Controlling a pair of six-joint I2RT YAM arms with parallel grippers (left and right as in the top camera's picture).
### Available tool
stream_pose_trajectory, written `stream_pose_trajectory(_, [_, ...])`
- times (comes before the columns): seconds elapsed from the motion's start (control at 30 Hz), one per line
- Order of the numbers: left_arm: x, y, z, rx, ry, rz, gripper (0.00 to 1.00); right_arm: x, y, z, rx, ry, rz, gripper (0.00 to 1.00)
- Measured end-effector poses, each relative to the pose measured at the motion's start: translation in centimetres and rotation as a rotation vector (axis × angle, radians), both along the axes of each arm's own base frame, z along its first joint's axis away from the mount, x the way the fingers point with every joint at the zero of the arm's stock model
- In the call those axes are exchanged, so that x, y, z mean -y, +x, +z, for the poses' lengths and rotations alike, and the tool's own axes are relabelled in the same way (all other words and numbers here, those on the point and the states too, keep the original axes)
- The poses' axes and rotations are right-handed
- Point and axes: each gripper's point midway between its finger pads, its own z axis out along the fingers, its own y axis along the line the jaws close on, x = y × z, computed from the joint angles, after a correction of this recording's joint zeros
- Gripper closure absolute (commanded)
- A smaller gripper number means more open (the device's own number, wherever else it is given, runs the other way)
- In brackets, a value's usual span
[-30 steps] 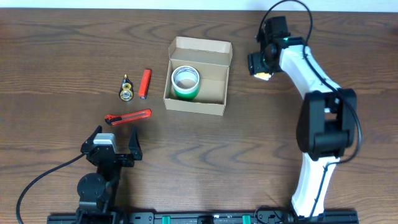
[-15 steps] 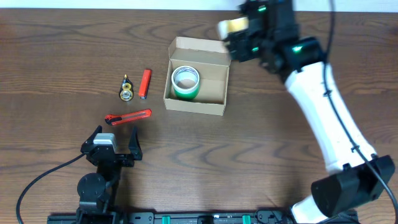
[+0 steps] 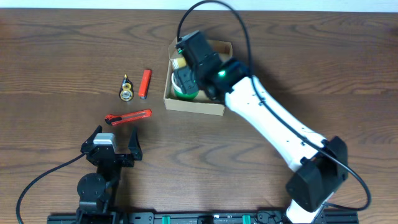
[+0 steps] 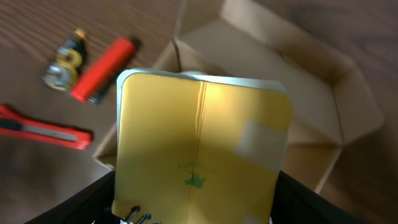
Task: Pack container
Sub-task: 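Carry the yellow notepad with the right gripper and drop it into the box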
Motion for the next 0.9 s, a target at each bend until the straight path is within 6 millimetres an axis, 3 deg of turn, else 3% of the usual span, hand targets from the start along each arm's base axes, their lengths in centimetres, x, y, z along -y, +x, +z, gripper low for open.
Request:
stream_pose_trajectory(0.17, [0.0, 0.0, 0.0, 0.000, 0.000, 0.000, 0.05, 0.3, 0.1, -1.2, 0.018, -0.057, -0.088, 0.33])
stream_pose_trajectory(0.43, [0.0, 0.0, 0.0, 0.000, 0.000, 0.000, 0.05, 1.4, 1.1, -1.2, 0.065, -0.067, -0.219, 0.36])
stream_pose_trajectory(0.53, [0.0, 0.0, 0.0, 0.000, 0.000, 0.000, 0.05, 1.0, 1.9, -1.3, 0.092, -0.046, -0.243, 0.36])
stream_pose_trajectory(0.77, [0.0, 0.0, 0.0, 0.000, 0.000, 0.000, 0.04, -0.2, 2.7, -4.1, 0.062, -0.033, -0.249, 0.32])
stream_pose_trajectory(0.9, [0.0, 0.0, 0.0, 0.000, 0.000, 0.000, 0.05, -0.6, 3.0, -4.7, 0.060, -0.022, -0.249, 0.29])
